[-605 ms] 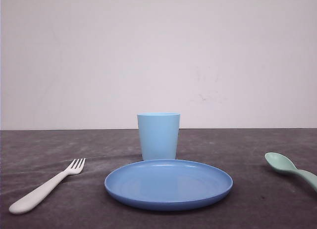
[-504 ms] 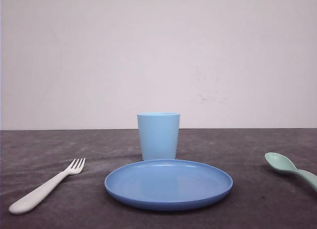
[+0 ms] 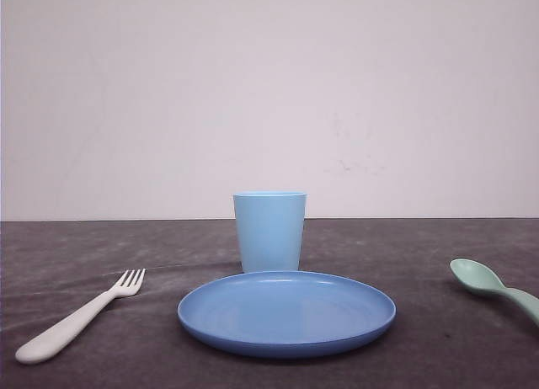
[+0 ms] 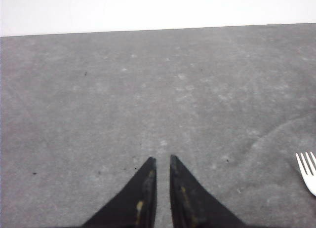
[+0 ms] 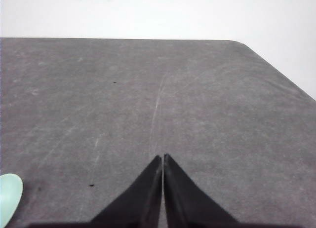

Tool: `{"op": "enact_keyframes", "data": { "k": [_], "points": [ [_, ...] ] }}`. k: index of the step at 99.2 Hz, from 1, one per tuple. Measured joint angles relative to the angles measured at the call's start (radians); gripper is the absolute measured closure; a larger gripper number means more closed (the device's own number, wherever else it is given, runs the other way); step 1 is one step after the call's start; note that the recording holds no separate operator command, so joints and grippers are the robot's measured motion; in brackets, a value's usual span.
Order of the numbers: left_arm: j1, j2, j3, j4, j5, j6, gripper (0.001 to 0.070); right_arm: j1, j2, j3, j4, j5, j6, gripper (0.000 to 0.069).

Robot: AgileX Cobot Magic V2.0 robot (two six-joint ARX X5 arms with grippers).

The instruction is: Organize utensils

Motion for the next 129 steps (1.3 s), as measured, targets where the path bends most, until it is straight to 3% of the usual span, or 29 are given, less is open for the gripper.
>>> {"op": "enact_keyframes", "data": {
  "k": [58,73,88,129],
  "points": [
    [0.000,0.000,0.000,0.000,0.000,-0.001,0.0686,0.000,0.000,0.000,0.001,0.000,0.002,0.0687],
    [0.000,0.000,0.000,0.002,0.000,-0.014,0.0686,0.000,0.000,0.000,0.003,-0.055,0.080,0.0687],
    [0.000,0.000,0.000,0.002,0.000,-0.093,0.0686,0.000,0.000,0.000,0.002,-0.149,0.196,0.0687],
    [0.000,0.001,-0.004,0.017,0.000,-0.293,0.0686,0.000,0.005,0.029,-0.022,-0.174,0.416,0.0687]
  ]
}}
